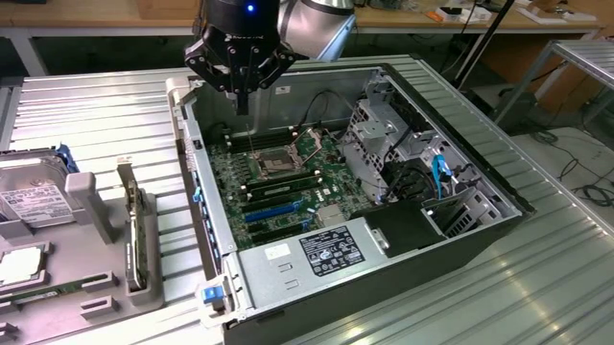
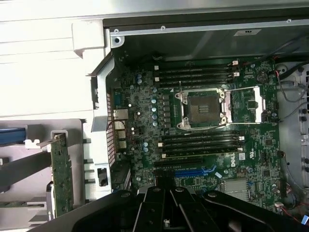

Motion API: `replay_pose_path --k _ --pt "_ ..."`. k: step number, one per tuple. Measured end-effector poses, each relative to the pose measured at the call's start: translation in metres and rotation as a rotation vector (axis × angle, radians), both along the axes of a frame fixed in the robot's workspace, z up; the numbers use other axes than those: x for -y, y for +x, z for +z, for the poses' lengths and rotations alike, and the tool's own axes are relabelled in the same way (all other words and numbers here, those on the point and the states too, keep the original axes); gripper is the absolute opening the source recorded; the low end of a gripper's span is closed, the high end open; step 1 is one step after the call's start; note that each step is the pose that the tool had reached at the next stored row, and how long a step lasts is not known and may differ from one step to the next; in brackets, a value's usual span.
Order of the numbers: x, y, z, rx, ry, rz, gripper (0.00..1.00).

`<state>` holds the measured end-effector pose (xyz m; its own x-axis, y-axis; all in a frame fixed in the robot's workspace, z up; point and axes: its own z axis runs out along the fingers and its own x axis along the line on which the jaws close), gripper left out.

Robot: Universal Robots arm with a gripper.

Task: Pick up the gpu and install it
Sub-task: 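Reach for the gpu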

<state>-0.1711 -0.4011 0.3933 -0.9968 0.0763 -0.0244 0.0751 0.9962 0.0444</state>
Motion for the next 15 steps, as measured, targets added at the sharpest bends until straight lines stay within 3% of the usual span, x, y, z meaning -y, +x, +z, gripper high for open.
replay_pose_path --k 15 --pt "0.0003 -0.021 0.0000 0.0001 0.0001 0.000 0.11"
